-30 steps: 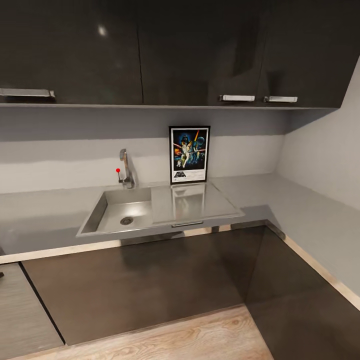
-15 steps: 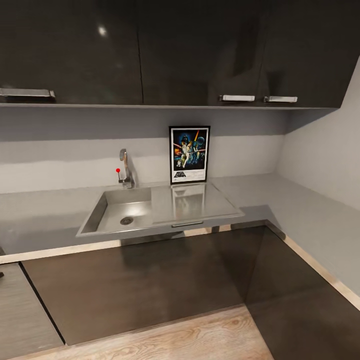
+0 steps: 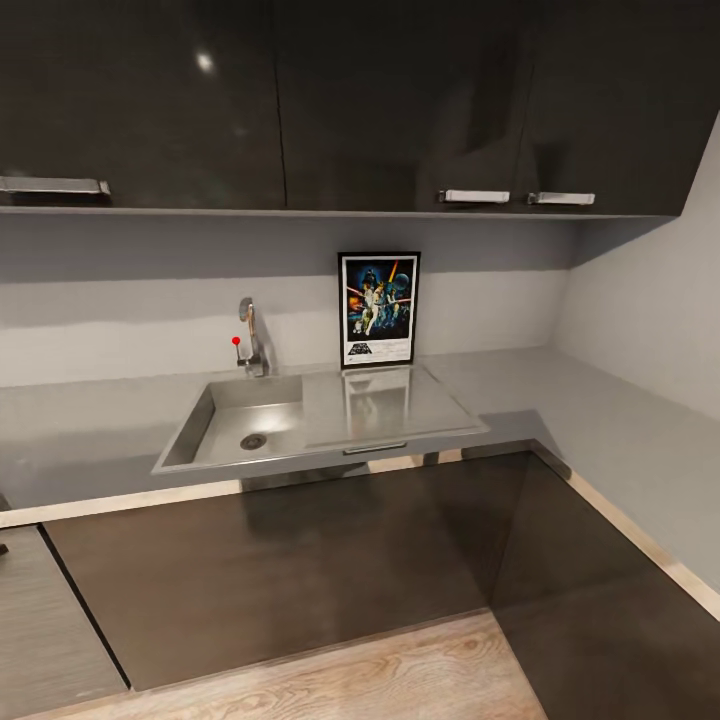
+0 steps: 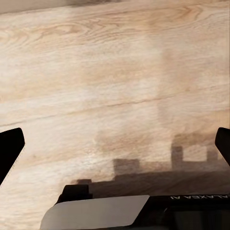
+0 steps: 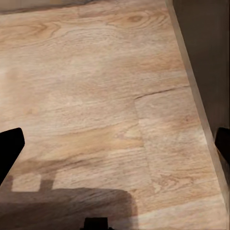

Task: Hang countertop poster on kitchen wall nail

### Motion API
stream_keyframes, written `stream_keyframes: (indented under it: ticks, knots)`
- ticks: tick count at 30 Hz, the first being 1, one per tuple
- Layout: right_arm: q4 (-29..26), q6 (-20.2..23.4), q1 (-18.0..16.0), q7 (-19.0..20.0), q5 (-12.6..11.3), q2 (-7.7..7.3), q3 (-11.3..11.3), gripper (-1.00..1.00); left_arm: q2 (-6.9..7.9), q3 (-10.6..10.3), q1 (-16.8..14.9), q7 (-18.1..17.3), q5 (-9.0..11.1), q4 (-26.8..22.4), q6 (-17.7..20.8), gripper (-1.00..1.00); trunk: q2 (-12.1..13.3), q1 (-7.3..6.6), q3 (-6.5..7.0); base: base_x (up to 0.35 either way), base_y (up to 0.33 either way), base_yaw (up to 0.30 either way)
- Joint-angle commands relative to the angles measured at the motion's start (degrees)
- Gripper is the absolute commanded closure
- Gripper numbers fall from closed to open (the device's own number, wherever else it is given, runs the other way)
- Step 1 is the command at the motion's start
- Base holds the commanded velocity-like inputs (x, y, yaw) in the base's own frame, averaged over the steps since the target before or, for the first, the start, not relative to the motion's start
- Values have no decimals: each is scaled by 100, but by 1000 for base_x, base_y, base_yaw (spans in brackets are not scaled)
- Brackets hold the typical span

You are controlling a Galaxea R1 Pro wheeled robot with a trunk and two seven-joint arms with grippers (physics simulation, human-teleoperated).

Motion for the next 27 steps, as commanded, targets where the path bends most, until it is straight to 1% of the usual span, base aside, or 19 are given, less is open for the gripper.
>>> stream_keyframes:
  ticks: [1,9,10,13,16,27]
  knots:
    - [-29,-30,-5,-2,8,-7,-2,-100,2,11,12,-3,-7,-40,-41,-100,-3,0,-5,0,0,0]
    - [-287,-162,-12,-6,19,-27,-22,-100,43,57,45,-4,-16,-298,-297,-100,-3,0,-5,0,0,0]
    - [-923,-430,-12,-9,19,-28,-23,-100,46,59,46,-4,-17,-1296,-345,-100,-3,0,-5,0,0,0]
    - [-940,-702,-12,-19,20,-29,-26,-100,57,64,48,-4,-17,-1331,-367,-100,-3,0,-5,0,0,0]
    - [-948,-849,-13,-24,20,-30,-27,-100,62,69,49,-4,-17,-1351,-379,-100,-3,0,-5,0,0,0]
    - [-947,-1008,-13,-29,24,-30,-14,-100,68,71,52,-4,-18,-1369,-390,-100,-3,0,-5,16,0,0]
